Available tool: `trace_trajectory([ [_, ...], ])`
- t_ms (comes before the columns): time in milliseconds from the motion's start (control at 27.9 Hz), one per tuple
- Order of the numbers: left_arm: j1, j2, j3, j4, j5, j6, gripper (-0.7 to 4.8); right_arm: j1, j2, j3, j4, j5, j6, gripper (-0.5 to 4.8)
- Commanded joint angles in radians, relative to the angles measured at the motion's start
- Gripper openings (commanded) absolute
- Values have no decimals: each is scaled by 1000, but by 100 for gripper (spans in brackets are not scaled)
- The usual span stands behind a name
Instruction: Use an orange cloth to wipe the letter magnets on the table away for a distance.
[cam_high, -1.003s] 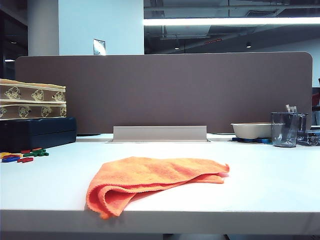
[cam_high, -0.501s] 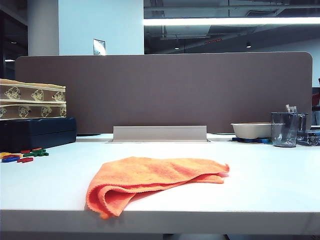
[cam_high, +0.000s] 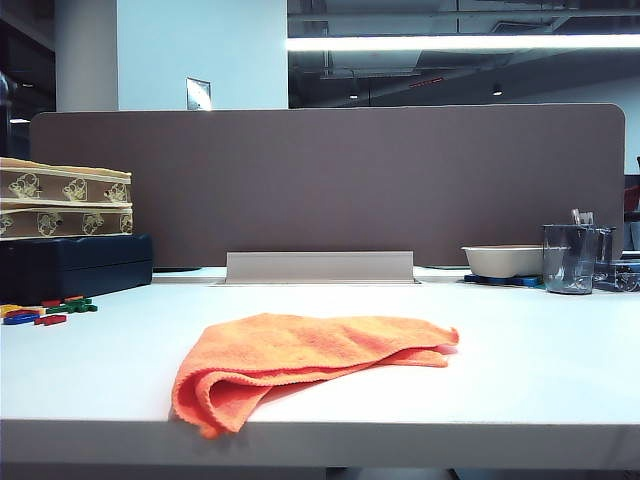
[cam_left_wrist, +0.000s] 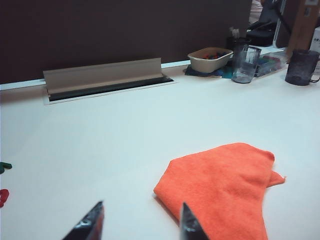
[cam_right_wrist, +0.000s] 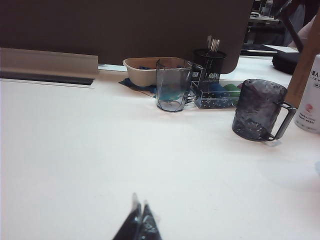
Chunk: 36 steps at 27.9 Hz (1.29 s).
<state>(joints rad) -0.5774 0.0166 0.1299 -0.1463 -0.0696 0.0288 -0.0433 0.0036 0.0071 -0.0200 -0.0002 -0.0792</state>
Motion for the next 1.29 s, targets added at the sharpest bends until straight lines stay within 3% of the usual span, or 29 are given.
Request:
trace_trajectory([
  [36,0,1,-25,31,-6,-4,186,0,-4,-8,13,1,1,-5],
  [501,0,1,-100,36,-111,-3,184,0,-4,-8,13,1,1,-5],
  [752,0,1,-125,35,-119,-3,184,0,-4,-8,13,1,1,-5],
  [931,10,1,-126,36,-203,1,184,0,-4,-8,13,1,1,-5],
  [1289,206,-15,-126,50,-166,-4,183,0,-4,-8,13,1,1,-5],
])
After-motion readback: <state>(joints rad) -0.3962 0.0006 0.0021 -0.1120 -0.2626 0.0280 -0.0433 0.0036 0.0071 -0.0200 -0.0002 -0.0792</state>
